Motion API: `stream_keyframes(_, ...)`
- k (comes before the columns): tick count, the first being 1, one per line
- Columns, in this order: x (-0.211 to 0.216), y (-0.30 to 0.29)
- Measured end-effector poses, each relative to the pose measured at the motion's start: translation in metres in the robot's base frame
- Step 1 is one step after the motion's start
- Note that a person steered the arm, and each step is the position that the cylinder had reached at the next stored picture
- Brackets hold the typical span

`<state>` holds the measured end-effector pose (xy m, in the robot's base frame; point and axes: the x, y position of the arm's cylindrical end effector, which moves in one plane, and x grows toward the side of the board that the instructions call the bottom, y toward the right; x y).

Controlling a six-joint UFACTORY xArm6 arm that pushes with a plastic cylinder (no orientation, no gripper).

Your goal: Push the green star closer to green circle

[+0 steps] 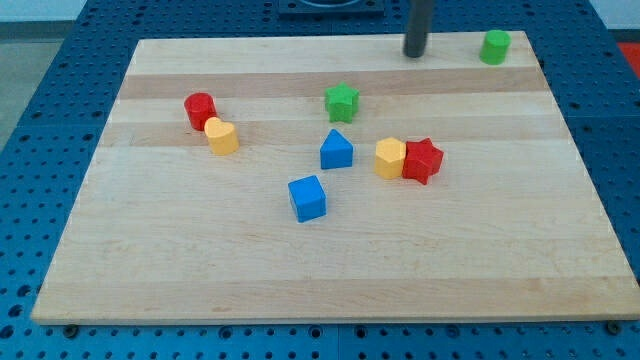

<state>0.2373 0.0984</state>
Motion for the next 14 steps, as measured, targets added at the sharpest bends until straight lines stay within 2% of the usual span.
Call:
stream_keyframes(2,0.053,-0.106)
stream_keyframes(3,0.066,-0.148)
stream_keyframes(5,0.094,-0.164)
stream_keyframes(8,0.118,-0.104)
stream_keyframes(10,0.092,-0.086)
stream_keyframes(14,0.091,0.046)
